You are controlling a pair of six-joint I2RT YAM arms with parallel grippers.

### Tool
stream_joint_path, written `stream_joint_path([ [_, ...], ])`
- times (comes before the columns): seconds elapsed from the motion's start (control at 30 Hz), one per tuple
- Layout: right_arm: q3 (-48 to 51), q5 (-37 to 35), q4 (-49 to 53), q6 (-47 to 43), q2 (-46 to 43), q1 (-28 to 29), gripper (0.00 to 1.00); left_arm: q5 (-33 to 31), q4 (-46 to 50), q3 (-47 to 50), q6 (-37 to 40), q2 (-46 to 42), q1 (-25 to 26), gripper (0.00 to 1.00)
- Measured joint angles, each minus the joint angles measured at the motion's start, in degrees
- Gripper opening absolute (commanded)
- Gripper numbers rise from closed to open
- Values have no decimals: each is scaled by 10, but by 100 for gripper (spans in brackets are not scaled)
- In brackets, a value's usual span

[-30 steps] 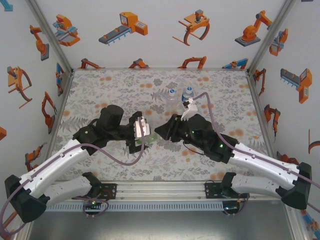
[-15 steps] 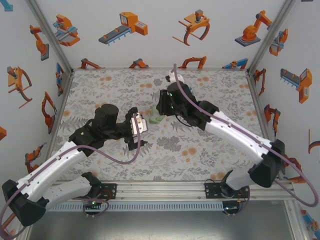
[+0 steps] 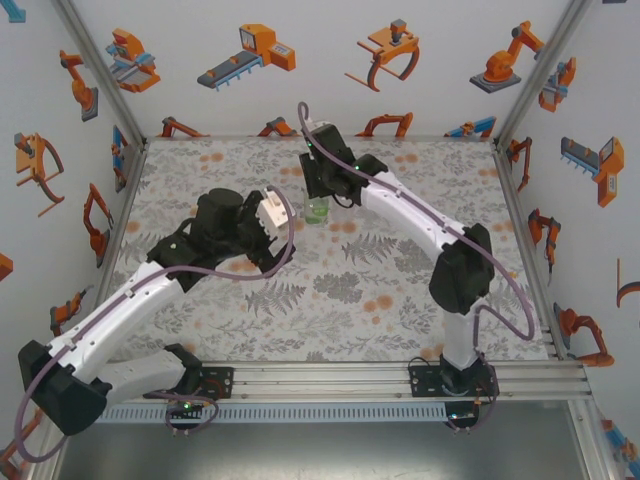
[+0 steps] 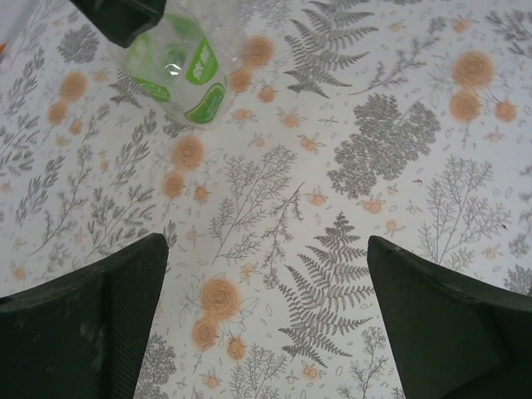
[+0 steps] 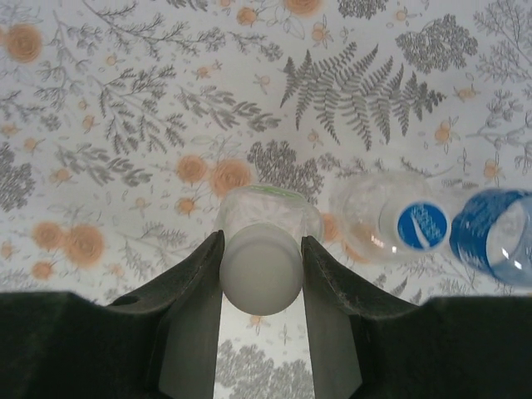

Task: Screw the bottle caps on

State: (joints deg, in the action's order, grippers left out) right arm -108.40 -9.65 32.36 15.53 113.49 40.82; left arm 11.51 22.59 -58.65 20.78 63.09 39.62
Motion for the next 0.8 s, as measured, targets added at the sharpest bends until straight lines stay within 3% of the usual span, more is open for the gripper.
stream_joint_path([
  [0.23, -66, 0, 14, -21, 77, -6, 13, -6, 14, -4, -24, 17, -3, 97],
  [0.53, -76, 0, 13, -23, 102, -10, 18, -5, 15, -4, -29, 19, -3, 97],
  [0.8, -76, 0, 13, -23, 102, -13, 43, -5, 15, -4, -32, 19, -3, 97],
])
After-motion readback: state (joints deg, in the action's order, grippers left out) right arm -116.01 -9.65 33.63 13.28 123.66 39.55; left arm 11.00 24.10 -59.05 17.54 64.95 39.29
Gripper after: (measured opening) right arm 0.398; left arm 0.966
